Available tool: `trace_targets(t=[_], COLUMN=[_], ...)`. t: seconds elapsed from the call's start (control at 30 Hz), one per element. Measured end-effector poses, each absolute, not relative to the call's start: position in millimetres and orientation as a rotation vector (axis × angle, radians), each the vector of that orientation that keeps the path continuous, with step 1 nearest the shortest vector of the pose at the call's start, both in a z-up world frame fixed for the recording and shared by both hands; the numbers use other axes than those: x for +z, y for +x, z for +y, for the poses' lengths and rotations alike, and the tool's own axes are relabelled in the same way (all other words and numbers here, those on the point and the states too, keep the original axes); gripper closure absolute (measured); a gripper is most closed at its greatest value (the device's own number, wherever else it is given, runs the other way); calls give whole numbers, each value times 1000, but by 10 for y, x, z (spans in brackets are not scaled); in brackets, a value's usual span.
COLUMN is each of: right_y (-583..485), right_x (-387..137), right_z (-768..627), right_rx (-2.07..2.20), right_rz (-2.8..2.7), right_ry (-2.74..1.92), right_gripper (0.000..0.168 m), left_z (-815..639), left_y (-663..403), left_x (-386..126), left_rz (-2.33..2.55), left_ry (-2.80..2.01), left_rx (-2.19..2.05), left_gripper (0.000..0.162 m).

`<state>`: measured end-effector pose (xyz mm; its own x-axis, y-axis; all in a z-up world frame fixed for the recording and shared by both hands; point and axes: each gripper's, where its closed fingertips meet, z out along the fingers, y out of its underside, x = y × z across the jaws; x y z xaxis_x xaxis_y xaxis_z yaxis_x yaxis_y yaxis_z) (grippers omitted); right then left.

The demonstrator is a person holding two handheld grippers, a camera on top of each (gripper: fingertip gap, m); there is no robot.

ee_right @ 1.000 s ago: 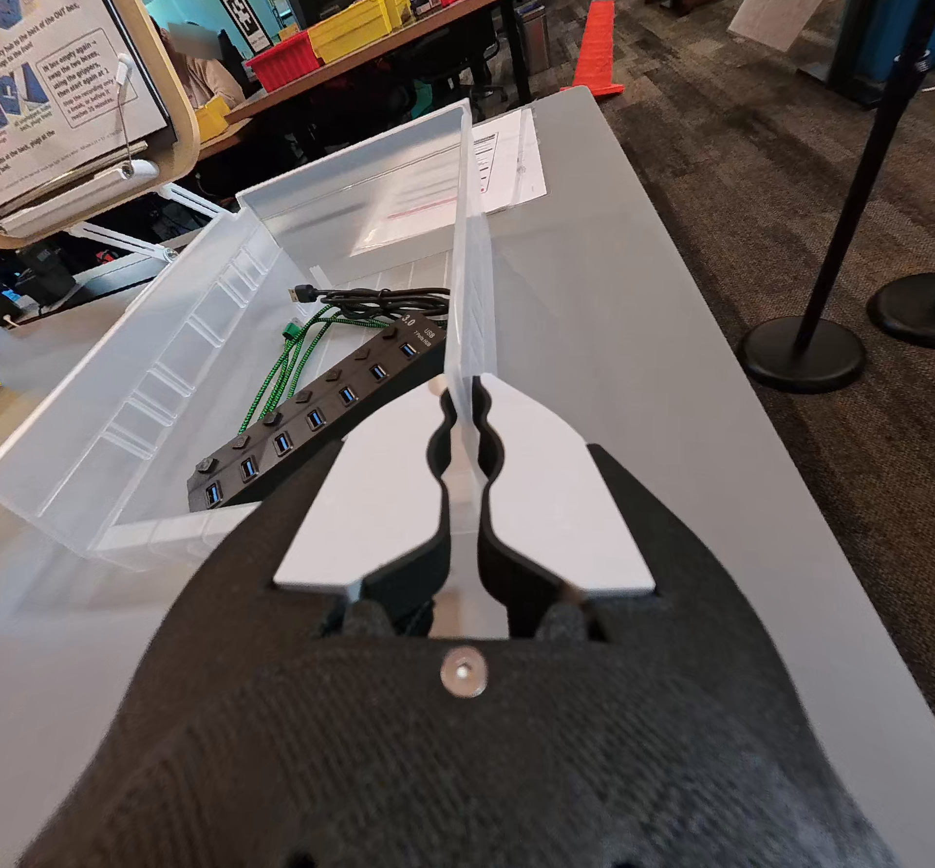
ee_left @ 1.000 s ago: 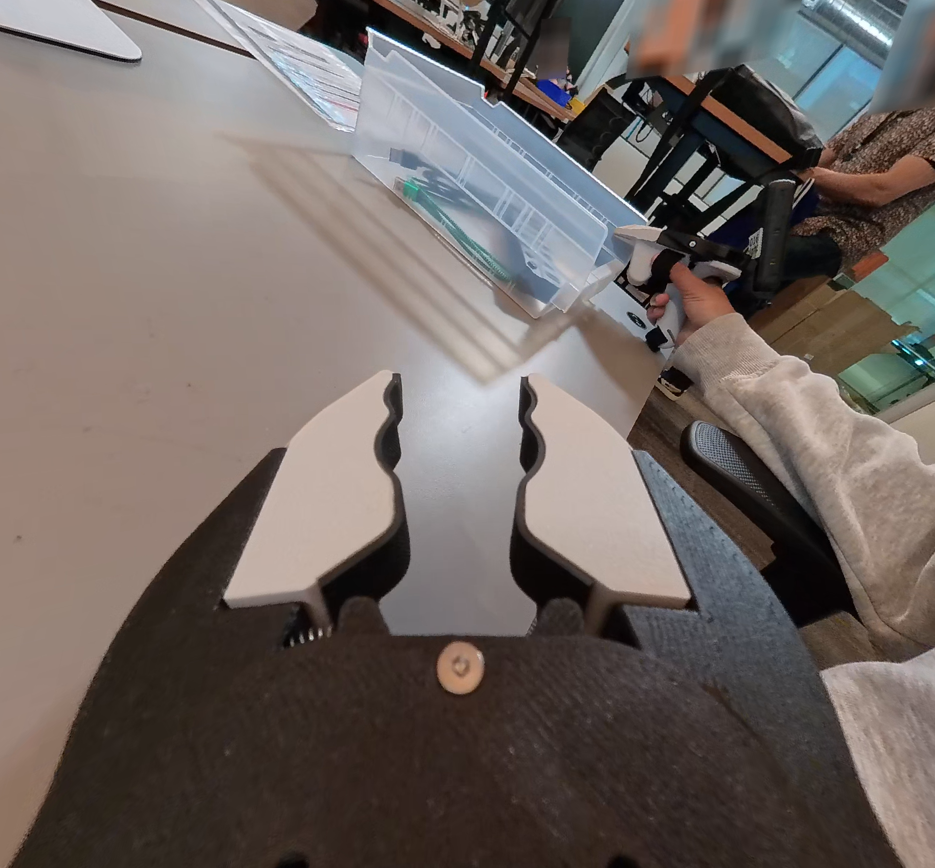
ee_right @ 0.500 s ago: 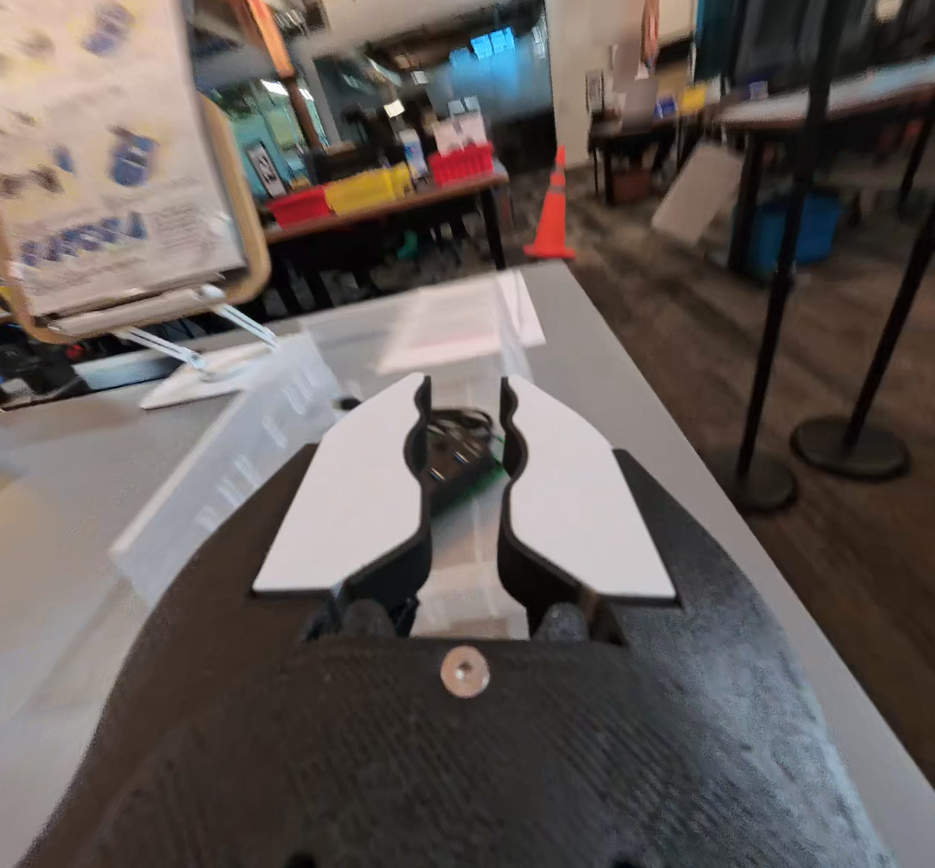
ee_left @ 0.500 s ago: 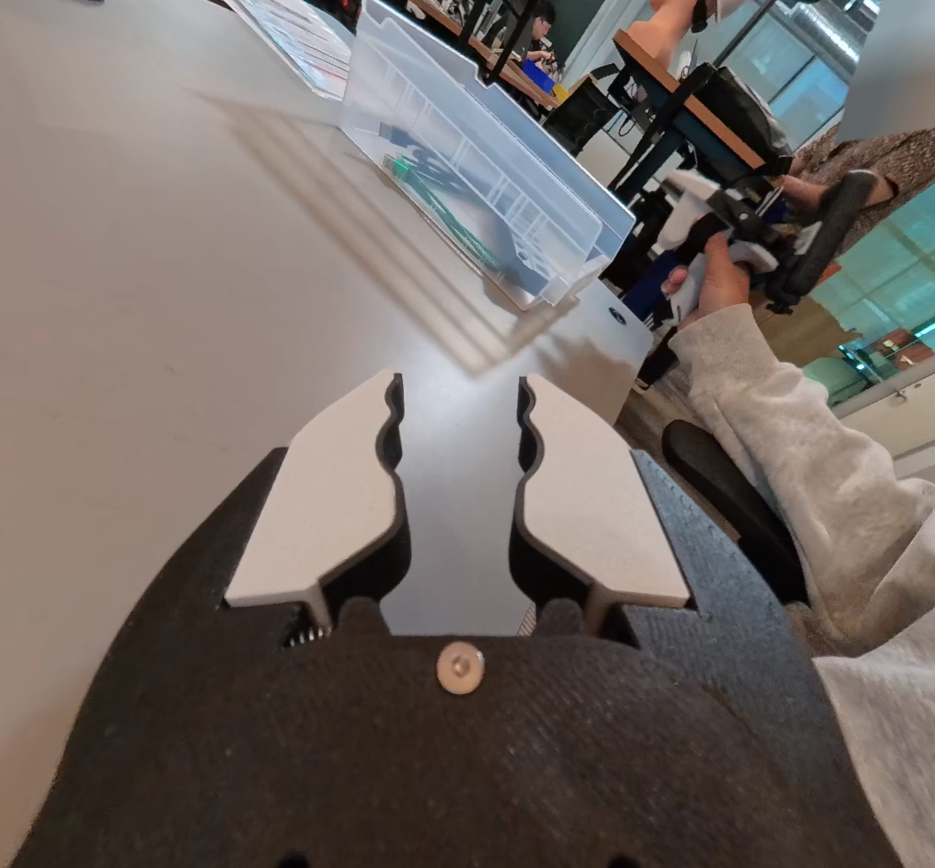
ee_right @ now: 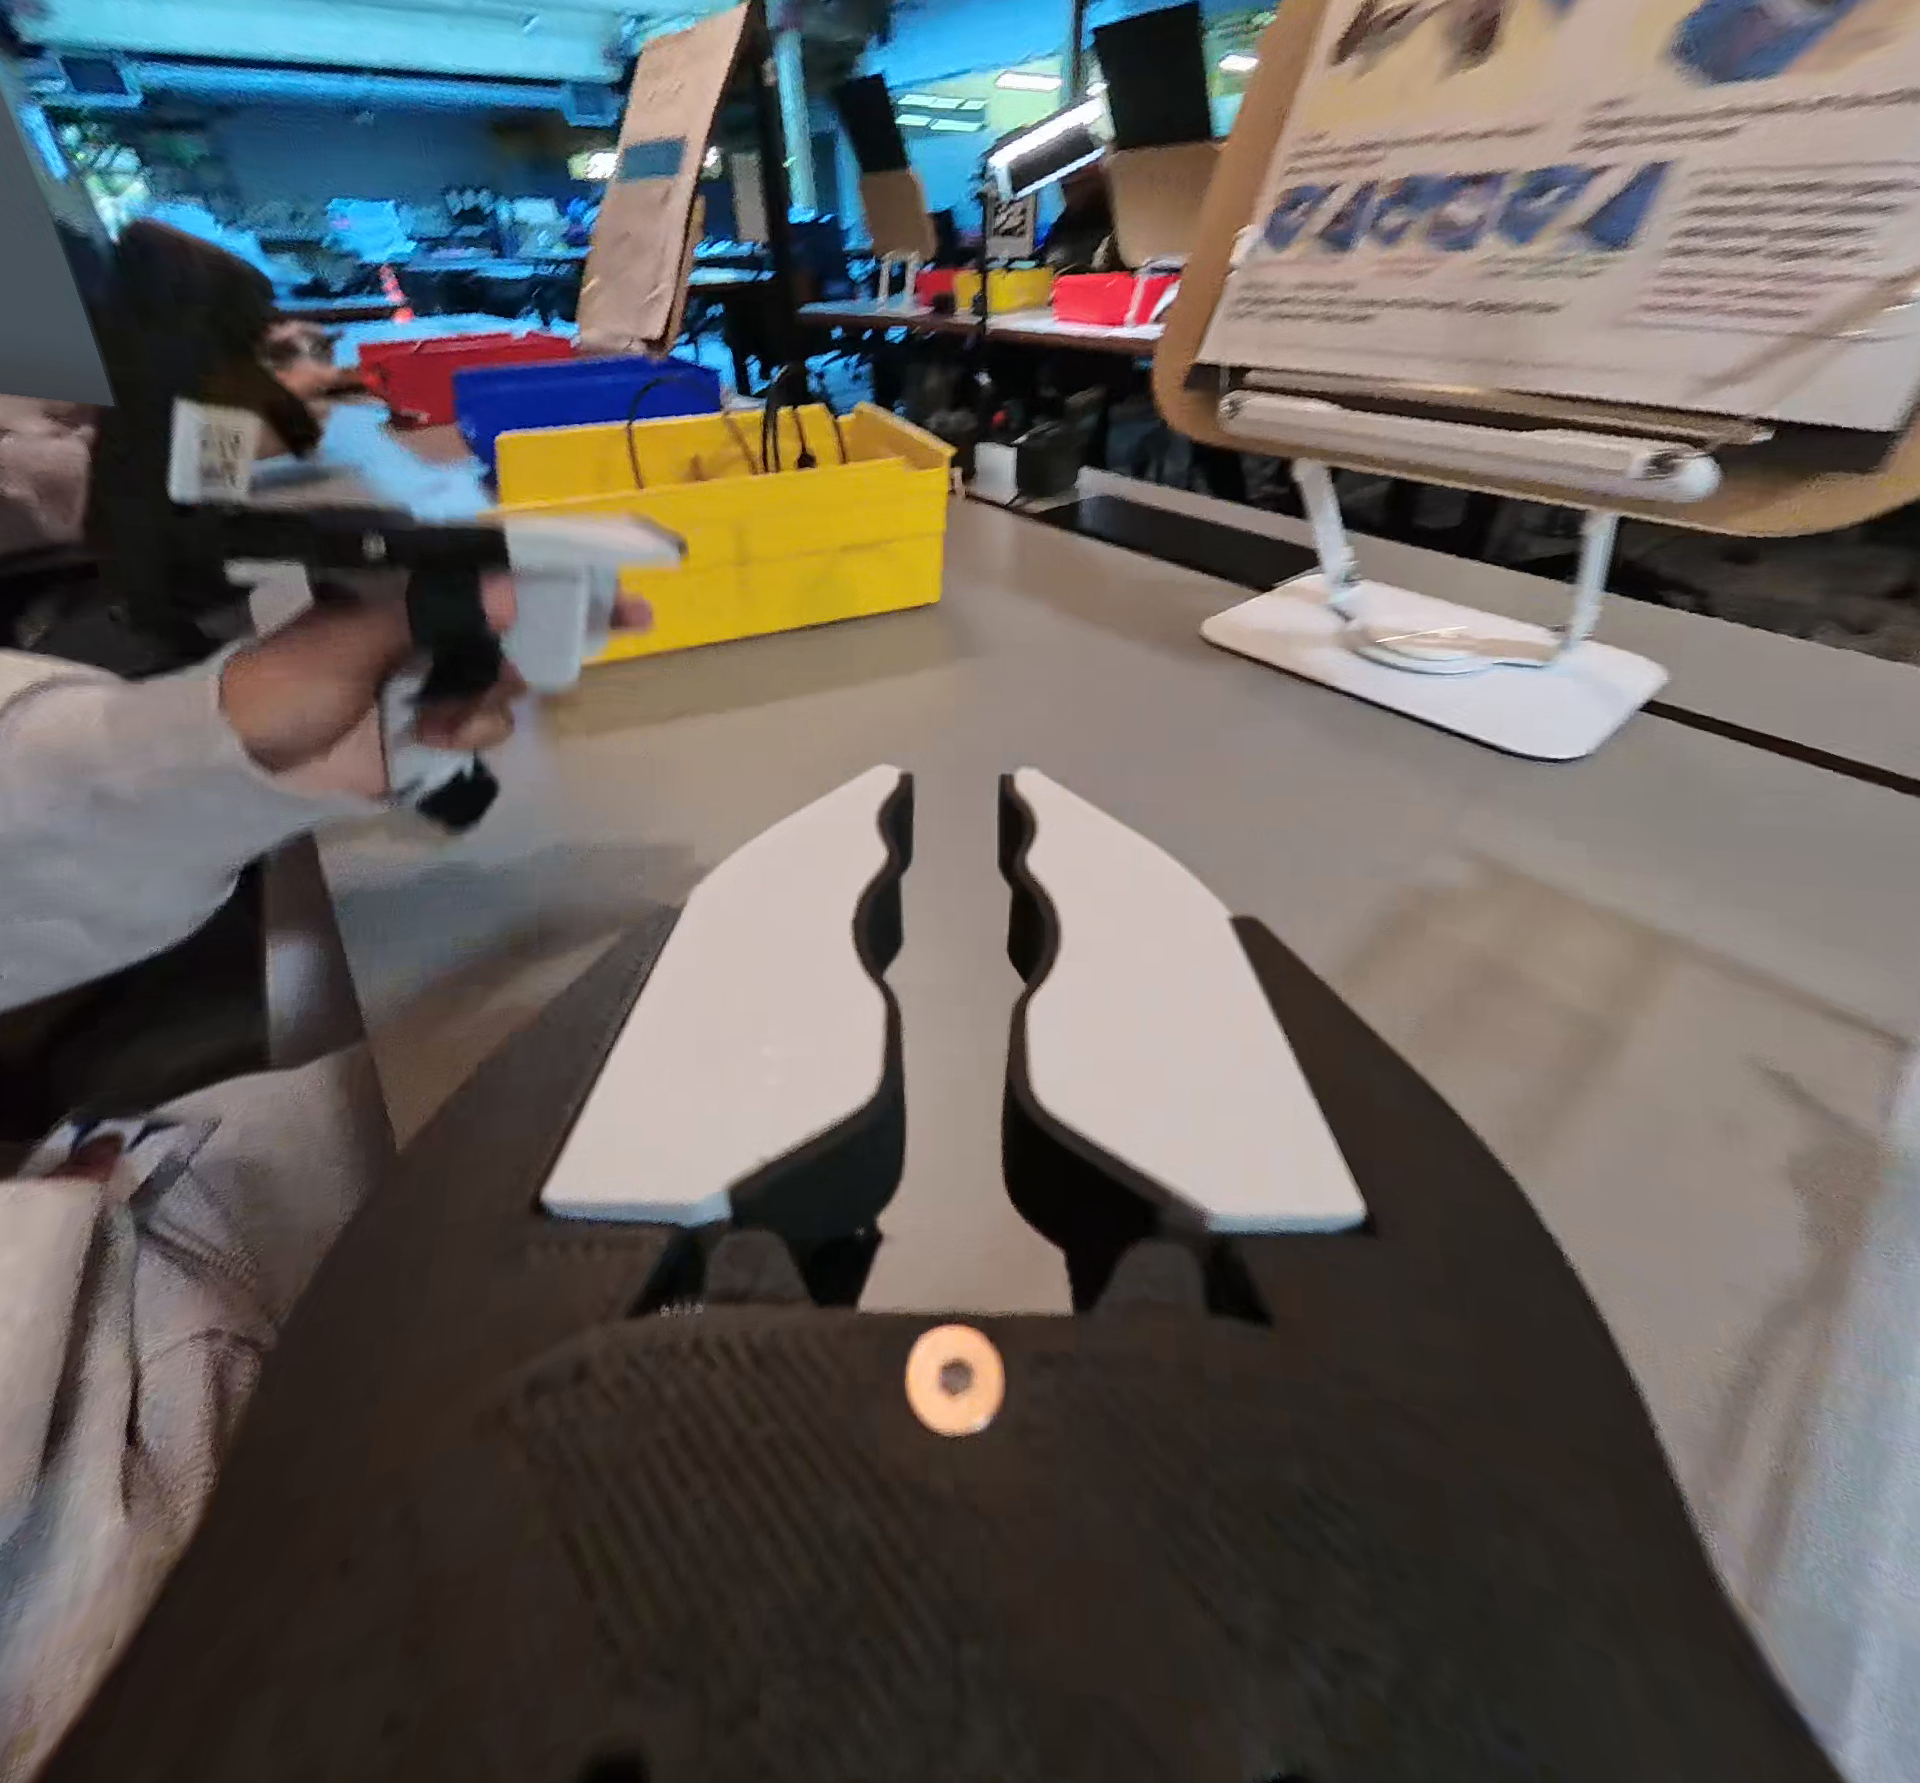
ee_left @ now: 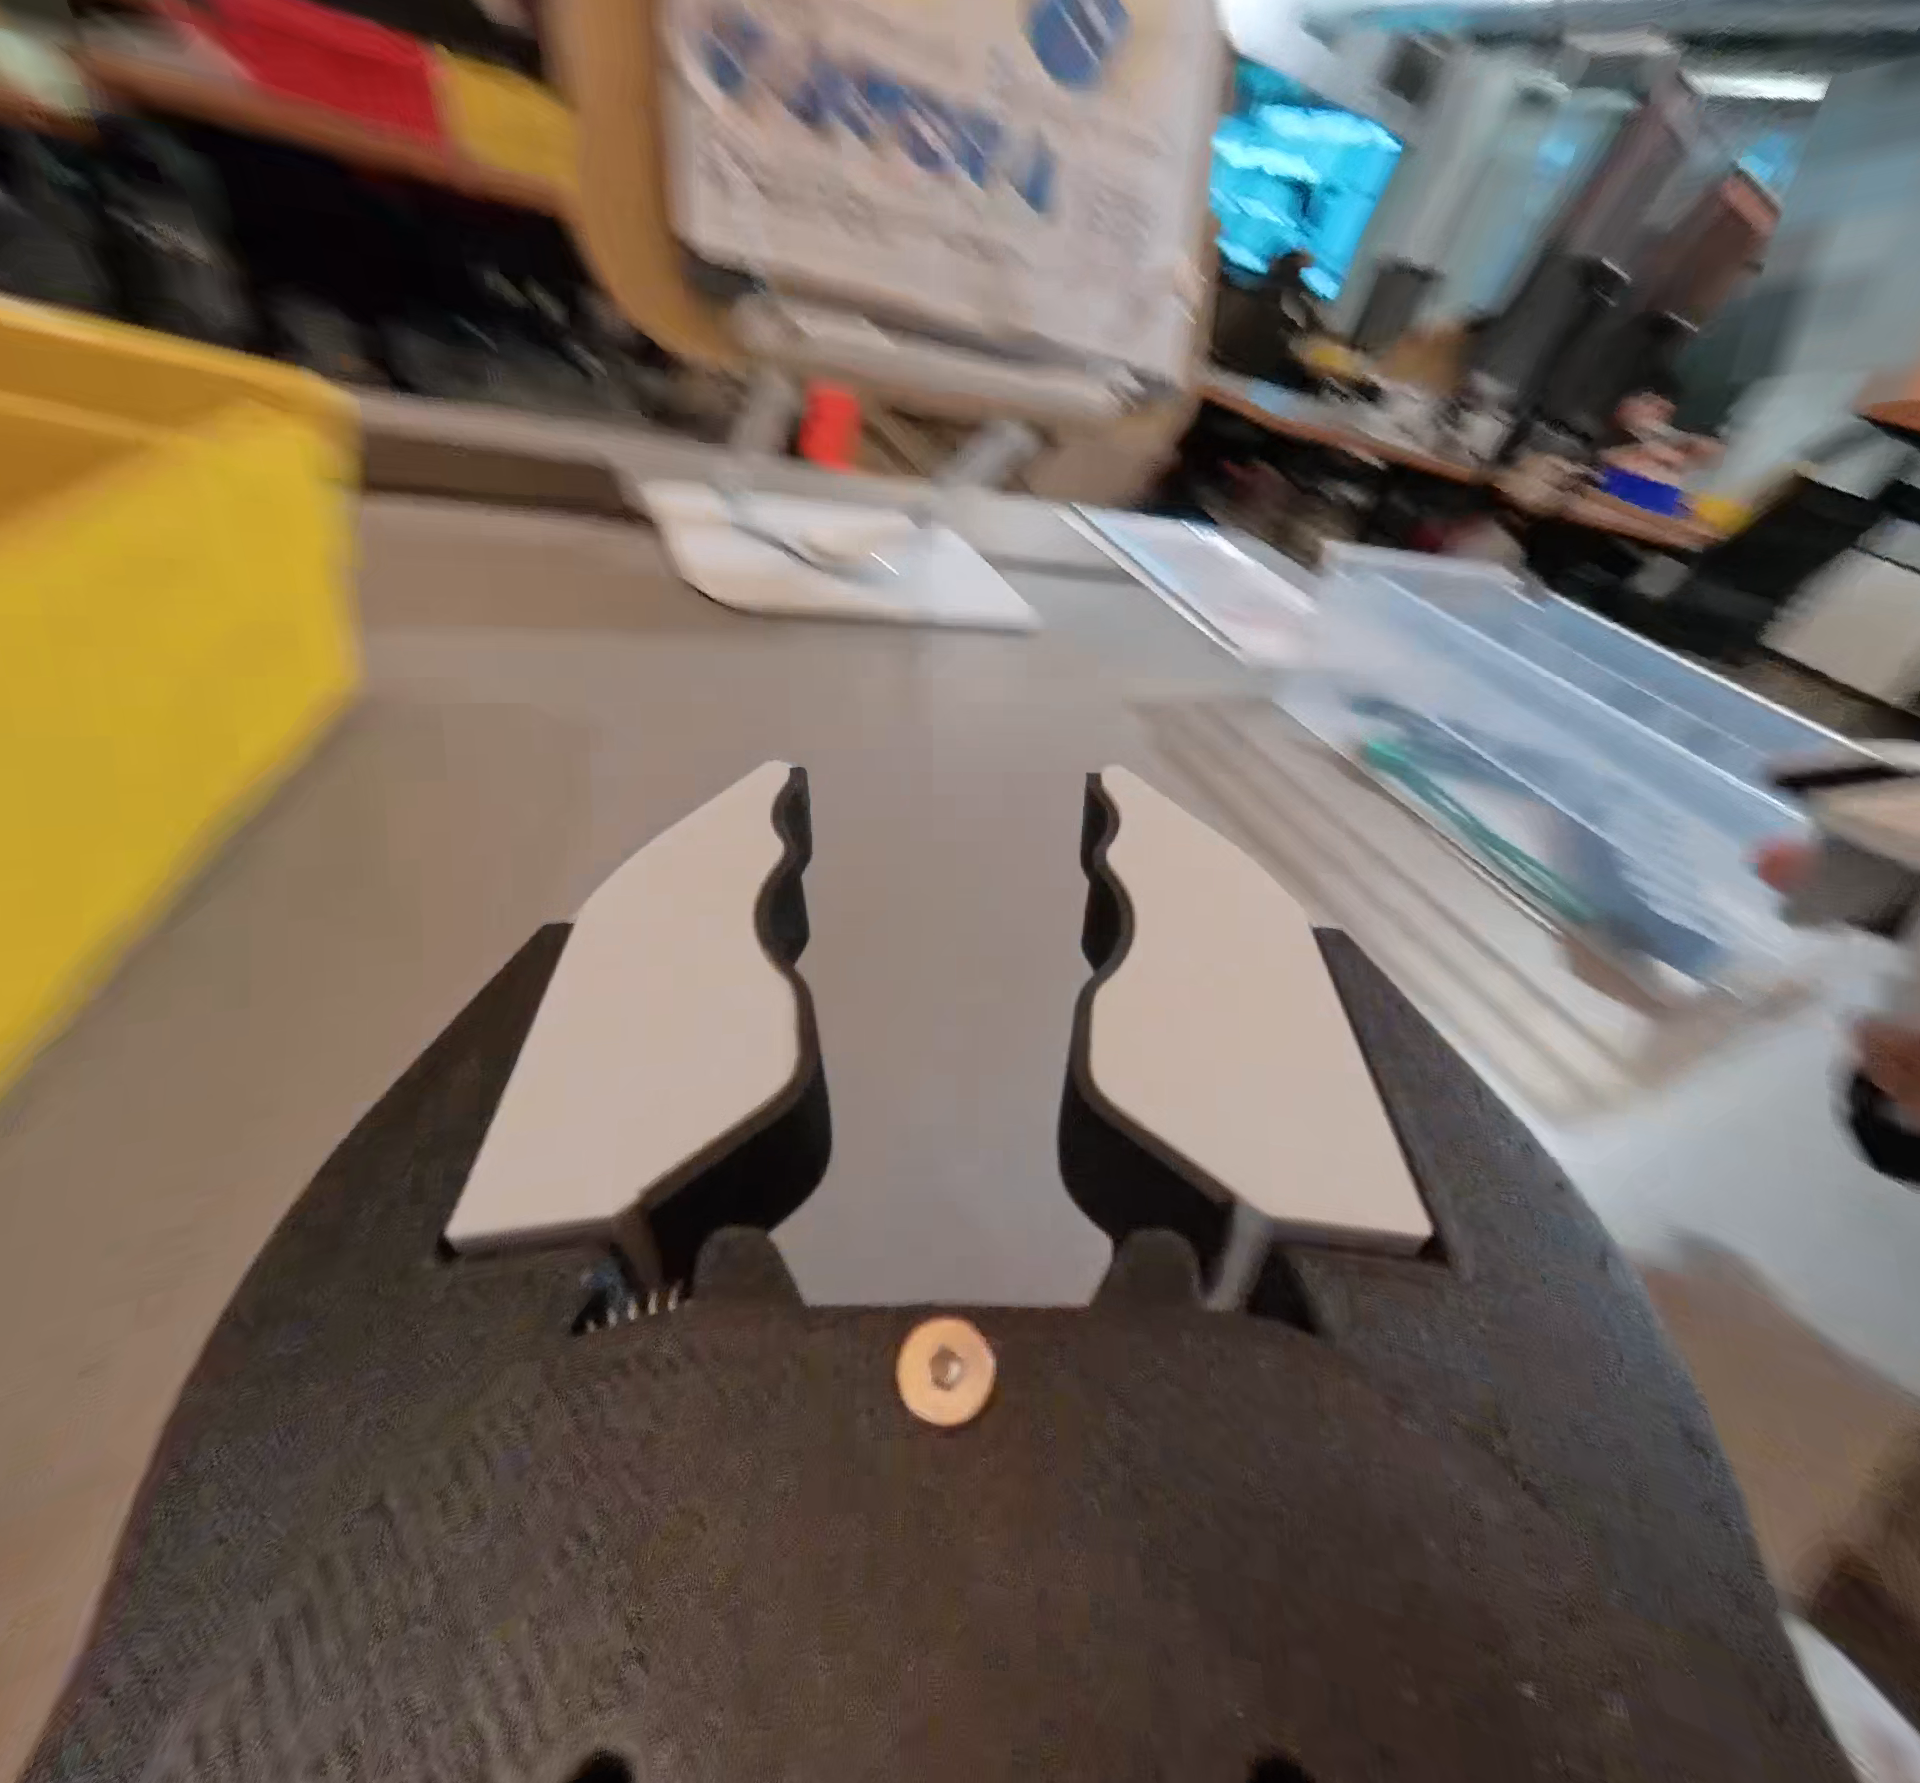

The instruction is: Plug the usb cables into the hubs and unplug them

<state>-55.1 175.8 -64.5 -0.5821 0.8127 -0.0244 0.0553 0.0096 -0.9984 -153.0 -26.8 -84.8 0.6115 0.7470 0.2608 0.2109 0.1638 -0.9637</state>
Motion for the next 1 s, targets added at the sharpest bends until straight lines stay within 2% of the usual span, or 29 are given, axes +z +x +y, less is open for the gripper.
trace_targets(t=[0.17,0.3,0.4,0.5,0.6,0.73,0.8,0.83,1.0], right_y=[-722,-877,-944,-956,-949,-946,-946,-945,-943], right_x=[-719,-763,-812,-844,-871,-877,-864,-854,-828], right_z=[1588,1483,1364,1254,1197,1196,1224,1240,1282], right_rx=[1697,1822,1883,1886,1854,1863,1882,1894,1933], right_rz=[-1762,-1781,-1820,-1864,-1898,-1899,-1883,-1872,-1842], right_ry=[-890,-950,-978,-958,-928,-937,-955,-965,-999], right_gripper=[154,154,153,153,153,153,153,153,153], left_z=[-1367,-2011,-2242,-2227,-2129,-2034,-2043,-2059,-2175], left_y=[-1735,-1886,-1957,-1969,-1949,-1971,-1976,-1975,-1969], left_x=[-374,-626,-976,-1149,-1164,-1306,-1316,-1312,-1278], left_rz=[-956,-1104,-1150,-1127,-1082,-1113,-1096,-1080,-1043], left_ry=[-1152,-1209,-1366,-1462,-1491,-1588,-1616,-1631,-1652], left_rx=[780,948,1041,1014,950,842,869,898,1014], left_gripper=[111,103,105,114,136,133,140,151,152])
